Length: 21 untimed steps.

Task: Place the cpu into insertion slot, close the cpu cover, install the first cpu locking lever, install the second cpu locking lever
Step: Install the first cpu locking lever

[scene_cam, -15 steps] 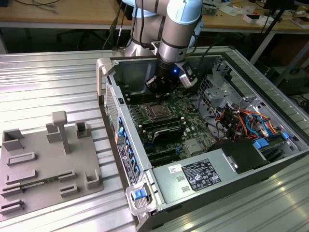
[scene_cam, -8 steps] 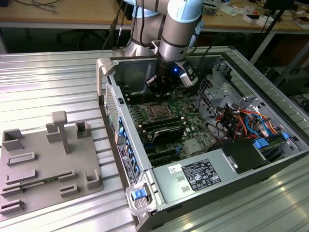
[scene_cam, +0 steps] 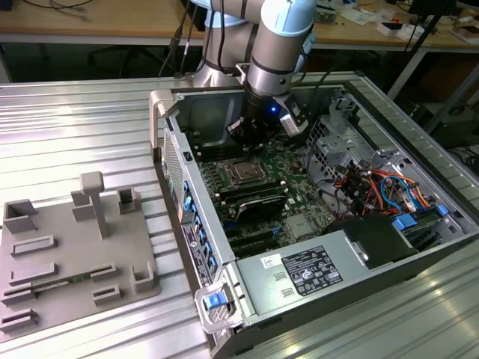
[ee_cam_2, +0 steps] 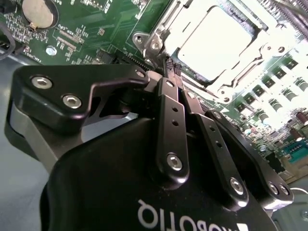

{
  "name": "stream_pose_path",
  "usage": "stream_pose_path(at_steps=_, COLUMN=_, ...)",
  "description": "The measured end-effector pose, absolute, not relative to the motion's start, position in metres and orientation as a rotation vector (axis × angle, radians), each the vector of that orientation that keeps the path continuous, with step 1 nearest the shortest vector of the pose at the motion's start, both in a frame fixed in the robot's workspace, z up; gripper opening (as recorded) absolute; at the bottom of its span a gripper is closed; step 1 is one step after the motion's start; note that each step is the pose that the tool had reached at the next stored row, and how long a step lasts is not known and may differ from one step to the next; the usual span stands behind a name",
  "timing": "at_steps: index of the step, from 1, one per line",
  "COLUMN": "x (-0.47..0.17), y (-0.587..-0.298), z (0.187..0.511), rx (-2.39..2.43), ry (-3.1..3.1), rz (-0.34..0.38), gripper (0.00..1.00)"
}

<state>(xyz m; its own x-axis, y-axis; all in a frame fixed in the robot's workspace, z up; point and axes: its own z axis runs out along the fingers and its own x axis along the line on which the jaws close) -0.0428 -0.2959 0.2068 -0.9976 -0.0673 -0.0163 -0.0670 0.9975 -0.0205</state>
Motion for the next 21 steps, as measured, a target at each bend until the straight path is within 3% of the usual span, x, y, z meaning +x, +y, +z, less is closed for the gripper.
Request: stream_pose_path(at_steps=21, x=-0.0421, y=-0.3057, z=0.2144, rx=-0.105, ry=3.123, rz=-0.031, gripper=0.11)
